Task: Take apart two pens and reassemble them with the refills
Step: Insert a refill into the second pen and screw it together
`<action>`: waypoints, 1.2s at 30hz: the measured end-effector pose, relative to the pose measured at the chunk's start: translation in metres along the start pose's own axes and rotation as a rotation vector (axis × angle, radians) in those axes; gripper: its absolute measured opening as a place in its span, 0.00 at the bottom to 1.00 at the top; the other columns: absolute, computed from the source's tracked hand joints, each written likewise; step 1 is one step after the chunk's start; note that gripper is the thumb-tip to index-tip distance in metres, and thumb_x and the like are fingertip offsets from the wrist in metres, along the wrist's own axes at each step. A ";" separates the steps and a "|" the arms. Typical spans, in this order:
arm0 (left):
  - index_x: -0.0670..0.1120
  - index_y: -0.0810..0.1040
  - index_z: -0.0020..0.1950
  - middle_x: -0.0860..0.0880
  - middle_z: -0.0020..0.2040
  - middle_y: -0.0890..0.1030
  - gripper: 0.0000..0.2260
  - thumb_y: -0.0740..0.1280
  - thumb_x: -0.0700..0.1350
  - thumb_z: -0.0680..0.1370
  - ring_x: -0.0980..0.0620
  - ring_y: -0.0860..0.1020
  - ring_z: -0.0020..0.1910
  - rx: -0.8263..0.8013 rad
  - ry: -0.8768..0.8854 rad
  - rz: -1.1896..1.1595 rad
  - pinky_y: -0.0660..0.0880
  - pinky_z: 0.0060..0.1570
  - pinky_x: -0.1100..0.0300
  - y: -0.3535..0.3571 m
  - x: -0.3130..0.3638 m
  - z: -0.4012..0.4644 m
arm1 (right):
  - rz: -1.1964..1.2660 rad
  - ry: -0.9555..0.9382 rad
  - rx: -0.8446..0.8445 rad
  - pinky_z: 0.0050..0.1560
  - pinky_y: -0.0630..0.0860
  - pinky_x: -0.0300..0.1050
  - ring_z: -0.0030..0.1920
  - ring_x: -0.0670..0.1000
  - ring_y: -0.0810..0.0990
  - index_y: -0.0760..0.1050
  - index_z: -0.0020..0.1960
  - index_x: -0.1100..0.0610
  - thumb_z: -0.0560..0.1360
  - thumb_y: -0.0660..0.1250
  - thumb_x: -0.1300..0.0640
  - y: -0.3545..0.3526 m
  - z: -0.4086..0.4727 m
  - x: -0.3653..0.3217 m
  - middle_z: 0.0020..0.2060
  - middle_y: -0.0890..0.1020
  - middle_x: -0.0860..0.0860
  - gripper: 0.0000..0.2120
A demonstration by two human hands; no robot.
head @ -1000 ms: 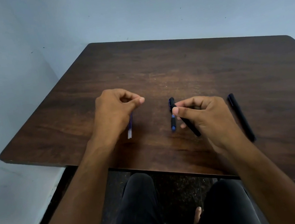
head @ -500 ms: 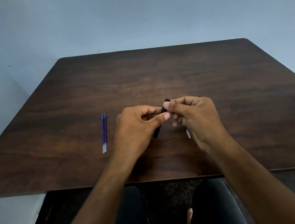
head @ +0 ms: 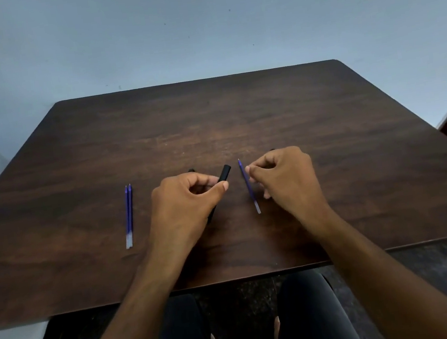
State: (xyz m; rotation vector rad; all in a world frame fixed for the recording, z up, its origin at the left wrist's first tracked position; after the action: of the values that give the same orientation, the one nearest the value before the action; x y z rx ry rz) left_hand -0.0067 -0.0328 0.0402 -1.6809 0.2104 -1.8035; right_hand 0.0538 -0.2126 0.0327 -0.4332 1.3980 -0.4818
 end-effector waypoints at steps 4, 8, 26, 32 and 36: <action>0.56 0.85 0.44 0.60 0.35 0.83 0.06 0.76 0.55 0.71 0.70 0.79 0.38 -0.020 0.003 0.015 0.72 0.33 0.78 0.003 0.001 -0.001 | -0.252 0.024 -0.056 0.35 0.80 0.41 0.35 0.45 0.82 0.85 0.42 0.55 0.79 0.70 0.53 0.010 0.006 -0.003 0.35 0.84 0.50 0.10; 0.55 0.85 0.45 0.60 0.35 0.84 0.06 0.76 0.54 0.71 0.69 0.80 0.37 -0.021 0.027 0.006 0.71 0.32 0.77 0.003 0.004 -0.006 | -0.506 0.096 -0.065 0.24 0.64 0.42 0.30 0.47 0.70 0.73 0.37 0.56 0.79 0.69 0.52 0.025 0.015 -0.005 0.33 0.73 0.50 0.14; 0.59 0.84 0.42 0.67 0.35 0.82 0.04 0.77 0.53 0.70 0.69 0.80 0.36 -0.012 0.087 0.026 0.72 0.31 0.75 -0.016 0.002 0.013 | -0.559 0.206 -0.241 0.27 0.66 0.43 0.31 0.52 0.72 0.68 0.33 0.57 0.70 0.76 0.50 0.030 0.036 -0.018 0.33 0.73 0.53 0.19; 0.62 0.82 0.43 0.67 0.38 0.82 0.05 0.76 0.52 0.71 0.69 0.79 0.40 -0.024 0.109 0.059 0.73 0.34 0.74 -0.018 -0.005 0.013 | 0.367 0.254 -0.183 0.20 0.62 0.37 0.19 0.46 0.65 0.70 0.29 0.58 0.73 0.71 0.59 0.028 0.023 -0.008 0.23 0.72 0.52 0.17; 0.57 0.85 0.49 0.64 0.42 0.83 0.07 0.76 0.49 0.71 0.66 0.80 0.43 -0.029 0.107 0.069 0.72 0.43 0.70 -0.017 -0.010 0.015 | 0.717 0.295 -0.112 0.20 0.63 0.37 0.20 0.47 0.68 0.70 0.32 0.58 0.76 0.67 0.61 0.023 0.017 -0.007 0.24 0.76 0.54 0.14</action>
State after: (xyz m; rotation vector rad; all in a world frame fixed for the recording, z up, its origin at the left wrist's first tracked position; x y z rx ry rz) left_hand 0.0008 -0.0093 0.0439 -1.5781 0.3387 -1.8485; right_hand 0.0717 -0.1893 0.0274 0.0722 1.7521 0.1274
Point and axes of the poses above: each hand's wrist, its own z-axis towards the middle knuckle, its own y-axis out of the palm, x = y × z, the point moved 3 cm from there along z, towards the middle knuckle
